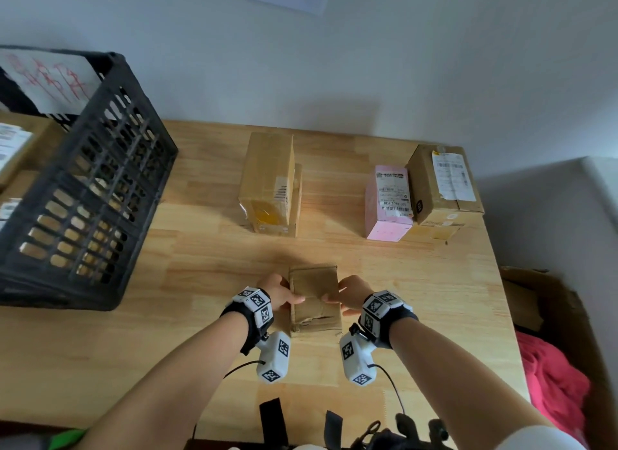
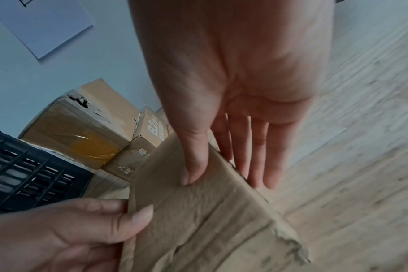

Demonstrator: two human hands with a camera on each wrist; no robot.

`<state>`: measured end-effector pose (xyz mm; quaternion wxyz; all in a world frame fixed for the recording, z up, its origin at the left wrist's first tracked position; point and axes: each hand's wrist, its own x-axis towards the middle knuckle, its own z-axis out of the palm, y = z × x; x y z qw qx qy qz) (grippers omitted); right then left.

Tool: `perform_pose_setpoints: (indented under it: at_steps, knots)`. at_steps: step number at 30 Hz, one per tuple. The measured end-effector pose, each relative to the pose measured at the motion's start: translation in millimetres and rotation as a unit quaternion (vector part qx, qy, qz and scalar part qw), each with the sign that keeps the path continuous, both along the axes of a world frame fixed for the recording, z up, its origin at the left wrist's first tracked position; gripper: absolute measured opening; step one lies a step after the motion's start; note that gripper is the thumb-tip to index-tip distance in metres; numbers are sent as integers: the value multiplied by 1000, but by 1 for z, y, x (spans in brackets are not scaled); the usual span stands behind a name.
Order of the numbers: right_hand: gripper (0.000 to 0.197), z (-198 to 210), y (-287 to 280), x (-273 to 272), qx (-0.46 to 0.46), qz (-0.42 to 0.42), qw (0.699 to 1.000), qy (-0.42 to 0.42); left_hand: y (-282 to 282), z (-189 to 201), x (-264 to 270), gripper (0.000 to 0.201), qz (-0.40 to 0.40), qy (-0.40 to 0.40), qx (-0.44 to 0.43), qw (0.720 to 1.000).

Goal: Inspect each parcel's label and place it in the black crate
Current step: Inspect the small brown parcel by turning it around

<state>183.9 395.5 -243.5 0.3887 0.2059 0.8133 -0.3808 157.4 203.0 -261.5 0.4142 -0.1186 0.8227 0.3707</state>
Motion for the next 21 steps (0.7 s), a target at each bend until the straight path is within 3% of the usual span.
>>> perform_pose_setpoints:
  at_steps: [4,8,10,12,13,16,17,19,21]
  knots:
    - [43,1,2,2,-45,-47,998,16,1,16,-2,51,112,-50,117,986]
    - [43,16,1,-2,-178,-186,965,49,-1,43,-8,76,237,-33,210,948]
    - [43,27,0,-2,-222,-218,950,44,-2,45,-8,93,268,-35,228,936]
    - [52,30,1,-1,-213,-224,950,43,-2,50,-2,111,252,-30,225,941]
    - [53,29,1,-1,-201,-224,952,52,0,60,4,110,237,-24,215,947]
    - [54,27,2,2,-152,-214,961,85,1,63,14,62,200,2,201,959]
    - [54,28,2,4,-136,-204,965,88,1,60,16,64,195,0,187,963]
    - [41,27,3,7,-91,-165,978,92,1,53,18,88,179,-5,168,969]
    - [35,24,4,8,-48,-134,985,97,0,49,18,69,168,6,150,974]
